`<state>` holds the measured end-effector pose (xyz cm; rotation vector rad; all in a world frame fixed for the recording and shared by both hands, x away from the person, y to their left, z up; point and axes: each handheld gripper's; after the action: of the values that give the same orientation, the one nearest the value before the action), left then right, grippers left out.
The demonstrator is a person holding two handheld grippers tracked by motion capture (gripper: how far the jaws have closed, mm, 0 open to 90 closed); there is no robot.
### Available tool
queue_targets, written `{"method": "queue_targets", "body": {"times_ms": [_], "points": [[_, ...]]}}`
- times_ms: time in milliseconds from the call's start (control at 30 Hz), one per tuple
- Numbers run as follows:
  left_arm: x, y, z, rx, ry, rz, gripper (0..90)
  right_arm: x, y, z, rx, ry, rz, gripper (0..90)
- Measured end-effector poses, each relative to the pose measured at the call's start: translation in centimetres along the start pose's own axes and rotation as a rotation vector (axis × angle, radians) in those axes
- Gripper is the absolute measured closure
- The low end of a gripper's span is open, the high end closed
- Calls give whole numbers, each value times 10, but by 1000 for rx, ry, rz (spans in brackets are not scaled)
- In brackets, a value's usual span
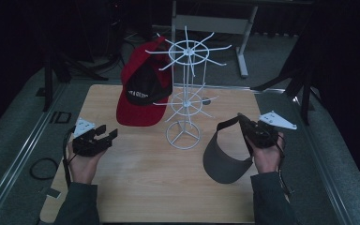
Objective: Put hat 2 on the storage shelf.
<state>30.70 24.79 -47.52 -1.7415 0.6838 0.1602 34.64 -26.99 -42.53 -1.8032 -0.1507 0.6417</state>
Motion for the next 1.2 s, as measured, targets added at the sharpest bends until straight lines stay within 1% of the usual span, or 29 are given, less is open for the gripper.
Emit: {"method": "queue_targets", "body": {"times_ms": [167,333,500,667,767,1100,1200], "points": [[0,0,-2,2,3,-1,480,-8,-4,3,7,-21,-42,882],[2,0,-1,5,0,4,480,-12,-8,5,7,-46,-69,882],[2,1,-1,3,0,3,480,-16,-10,6,8,-54,-86,882],[2,1,-1,3,3,5,480,-22,-17,11,-23,-63,-111,882],[2,1,-2,4,5,5,481,-23,-20,15,-37,-69,-118,882],[3,1,-1,2,3,7,480,-25,-27,20,-63,-79,-132,881],[3,1,-1,2,3,6,480,-25,-28,20,-63,-82,-137,881]]}}
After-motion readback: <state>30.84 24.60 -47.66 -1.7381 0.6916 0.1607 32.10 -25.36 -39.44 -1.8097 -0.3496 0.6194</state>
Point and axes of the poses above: each handheld gripper's, and its own axes: x roughly forward along the jaws, y roughly out of its underside, z roughly to its left, and after that the axes turned 12 degrees about -x, right-handed
